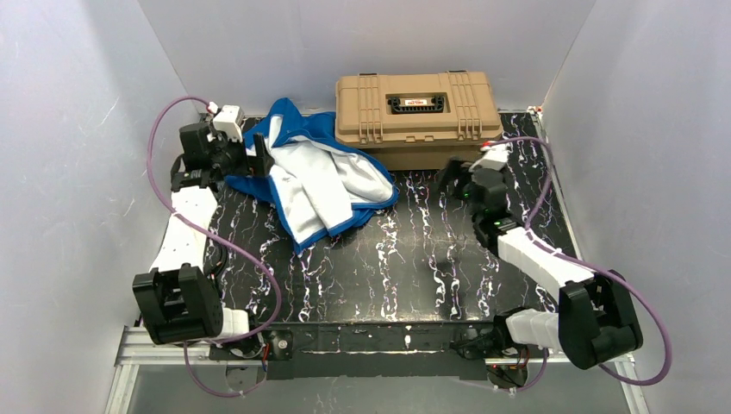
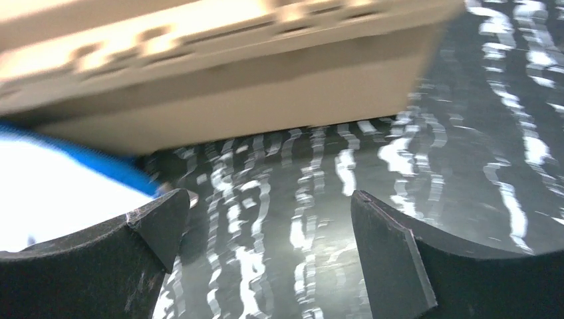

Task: Zip up the jacket
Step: Pick up the jacket from the center of the board.

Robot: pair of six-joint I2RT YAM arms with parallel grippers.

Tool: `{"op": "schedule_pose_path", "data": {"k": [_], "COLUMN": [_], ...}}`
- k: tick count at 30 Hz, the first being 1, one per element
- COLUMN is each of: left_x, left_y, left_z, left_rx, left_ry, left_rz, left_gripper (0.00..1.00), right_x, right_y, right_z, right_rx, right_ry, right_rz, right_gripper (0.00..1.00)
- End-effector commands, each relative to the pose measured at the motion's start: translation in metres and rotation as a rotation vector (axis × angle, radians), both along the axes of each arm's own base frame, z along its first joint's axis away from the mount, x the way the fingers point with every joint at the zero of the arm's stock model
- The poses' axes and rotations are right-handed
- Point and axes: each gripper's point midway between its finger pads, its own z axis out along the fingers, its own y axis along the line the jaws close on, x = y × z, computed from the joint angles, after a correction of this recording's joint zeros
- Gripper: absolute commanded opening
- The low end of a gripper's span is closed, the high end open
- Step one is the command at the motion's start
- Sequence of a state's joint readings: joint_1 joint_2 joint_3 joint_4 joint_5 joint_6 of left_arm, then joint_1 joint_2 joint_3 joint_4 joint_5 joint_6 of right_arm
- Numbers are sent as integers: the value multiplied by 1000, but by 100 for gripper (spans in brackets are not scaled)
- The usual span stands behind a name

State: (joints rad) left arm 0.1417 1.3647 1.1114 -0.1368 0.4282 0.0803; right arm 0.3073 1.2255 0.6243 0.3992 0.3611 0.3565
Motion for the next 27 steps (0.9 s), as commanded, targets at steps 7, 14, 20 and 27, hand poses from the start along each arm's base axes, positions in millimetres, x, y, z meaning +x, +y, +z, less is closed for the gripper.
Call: {"op": "schedule_pose_path", "data": {"k": [7, 14, 20, 27], "left_x": [-74, -91, -94, -96], "left_y": [-34, -60, -57, -59], "left_z": [41, 43, 43, 48], "left_rx": [-152, -164, -96, -85], "left_ry": [192, 238, 231, 220], "left_rz": [-112, -243, -255, -260], "left_gripper": [99, 99, 99, 99], "right_x": [-2, 4, -3, -8], "right_y": [145, 195, 219, 229], "right_z": [-15, -50, -72, -85], "right_rx": [4, 241, 438, 460], "right_ry": [29, 57, 85, 96], "right_rz": [541, 642, 690, 676], "right_gripper": [100, 100, 100, 79]}}
